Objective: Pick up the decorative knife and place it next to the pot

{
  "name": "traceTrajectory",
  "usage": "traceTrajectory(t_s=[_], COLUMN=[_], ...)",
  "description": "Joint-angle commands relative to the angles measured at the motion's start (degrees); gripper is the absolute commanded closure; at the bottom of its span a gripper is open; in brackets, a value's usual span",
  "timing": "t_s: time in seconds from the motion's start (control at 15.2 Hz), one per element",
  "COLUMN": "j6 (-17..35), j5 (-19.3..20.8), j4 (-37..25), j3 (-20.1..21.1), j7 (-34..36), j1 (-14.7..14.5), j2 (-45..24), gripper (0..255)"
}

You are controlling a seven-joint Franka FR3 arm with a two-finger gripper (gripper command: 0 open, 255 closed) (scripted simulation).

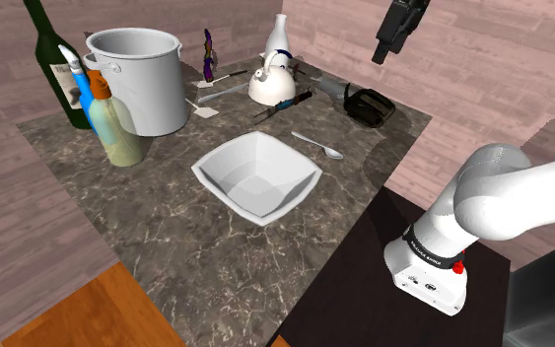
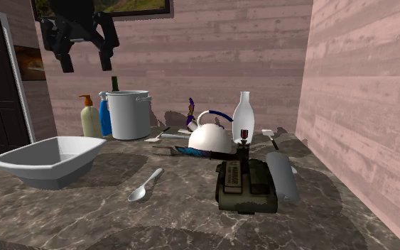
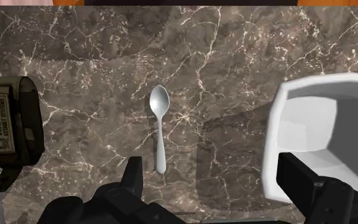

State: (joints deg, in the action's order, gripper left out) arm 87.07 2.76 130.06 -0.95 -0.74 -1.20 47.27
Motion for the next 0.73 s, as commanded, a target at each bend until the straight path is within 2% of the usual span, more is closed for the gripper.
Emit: traceTrajectory(t_s=[0.0, 0.66], j6=[0.00, 17.65], j5=[0.00, -4.39], j4=[0.00, -0.63], j3=[0.00, -1.19], j7=[0.00, 14.76], j1=[0.00, 5.78], j2=[0.00, -16.21], gripper=[0, 0])
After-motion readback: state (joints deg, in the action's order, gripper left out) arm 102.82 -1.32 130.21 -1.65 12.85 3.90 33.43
